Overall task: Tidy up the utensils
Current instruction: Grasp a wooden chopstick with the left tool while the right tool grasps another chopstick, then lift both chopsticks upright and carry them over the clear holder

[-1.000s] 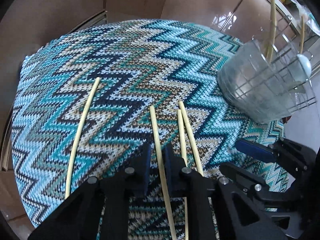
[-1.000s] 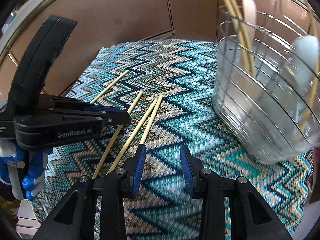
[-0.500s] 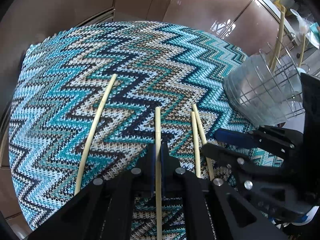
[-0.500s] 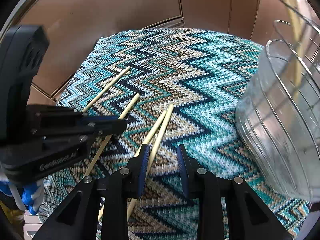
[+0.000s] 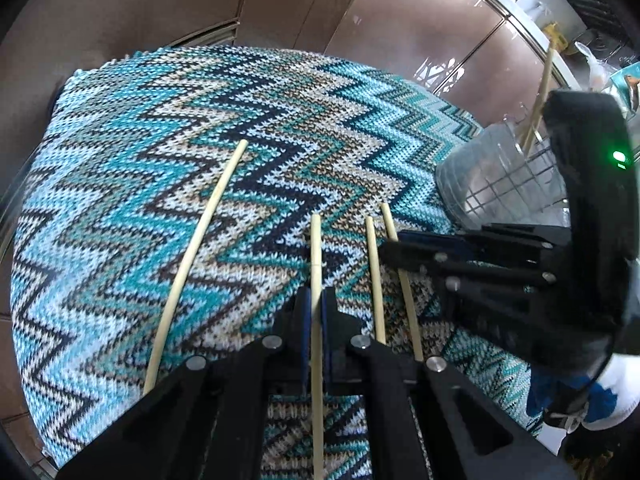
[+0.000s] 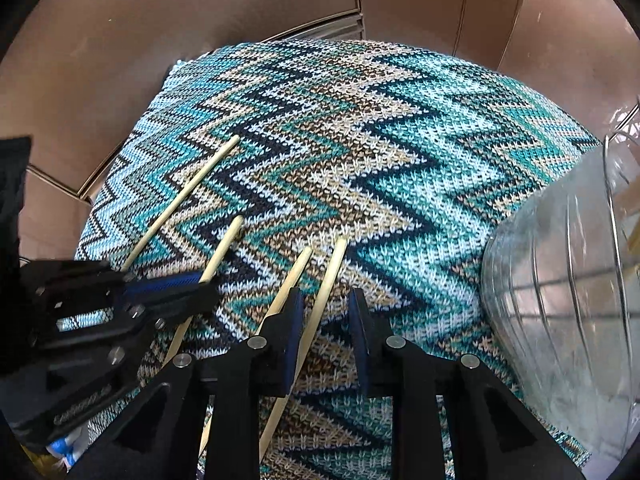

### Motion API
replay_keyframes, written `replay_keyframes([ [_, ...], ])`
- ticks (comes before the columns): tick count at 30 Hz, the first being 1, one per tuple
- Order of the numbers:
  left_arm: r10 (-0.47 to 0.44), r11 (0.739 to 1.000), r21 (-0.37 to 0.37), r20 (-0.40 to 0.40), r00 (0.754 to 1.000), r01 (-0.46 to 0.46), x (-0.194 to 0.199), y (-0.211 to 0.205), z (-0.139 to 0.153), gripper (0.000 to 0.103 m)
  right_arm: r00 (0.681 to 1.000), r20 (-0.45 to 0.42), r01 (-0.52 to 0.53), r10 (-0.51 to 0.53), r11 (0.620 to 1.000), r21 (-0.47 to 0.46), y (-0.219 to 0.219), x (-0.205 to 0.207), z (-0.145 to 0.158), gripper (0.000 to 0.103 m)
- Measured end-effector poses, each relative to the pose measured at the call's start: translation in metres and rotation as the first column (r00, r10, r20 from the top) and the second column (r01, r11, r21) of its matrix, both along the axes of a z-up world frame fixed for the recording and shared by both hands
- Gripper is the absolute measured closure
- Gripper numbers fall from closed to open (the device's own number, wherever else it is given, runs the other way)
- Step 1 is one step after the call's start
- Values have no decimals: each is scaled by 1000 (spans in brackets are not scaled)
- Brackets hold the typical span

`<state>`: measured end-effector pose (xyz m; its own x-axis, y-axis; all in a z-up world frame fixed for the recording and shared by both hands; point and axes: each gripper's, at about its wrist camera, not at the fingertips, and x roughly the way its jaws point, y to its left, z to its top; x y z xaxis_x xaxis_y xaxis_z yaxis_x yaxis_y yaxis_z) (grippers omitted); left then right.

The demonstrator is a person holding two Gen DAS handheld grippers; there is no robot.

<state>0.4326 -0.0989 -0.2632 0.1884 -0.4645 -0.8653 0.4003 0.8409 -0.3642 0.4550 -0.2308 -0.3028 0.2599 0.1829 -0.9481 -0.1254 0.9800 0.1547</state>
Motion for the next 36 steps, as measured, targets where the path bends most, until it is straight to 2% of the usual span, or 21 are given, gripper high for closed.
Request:
replay_keyframes([
  [2,7,1000,-9,16,1000,-7,-9,8,10,98,1000,1,10,-10,1000,17,-2,-2,1,95],
  [8,33,999,-35,79,996,-31,-42,28,45,98,997,71,10,-16,996,83,-6,-33,27,97],
  [12,44,997,-63,144,989,-35,-79,40,75,98,985,174,-11,-12,991,131,-9,-72,63,98],
  [18,67,993,-115,235,970,-40,-129,42,119,98,946,324,-35,-18,987,156,-19,-143,111,98],
  [25,94,984,-175,328,940,-37,-189,39,161,98,878,476,-27,-51,987,156,-31,-234,160,98],
  [29,105,981,-193,377,920,-33,-216,39,183,98,817,569,-6,-95,985,173,-44,-282,189,98],
  [36,124,975,-222,463,877,-20,-247,24,219,98,706,692,19,-147,982,190,-62,-330,233,98],
])
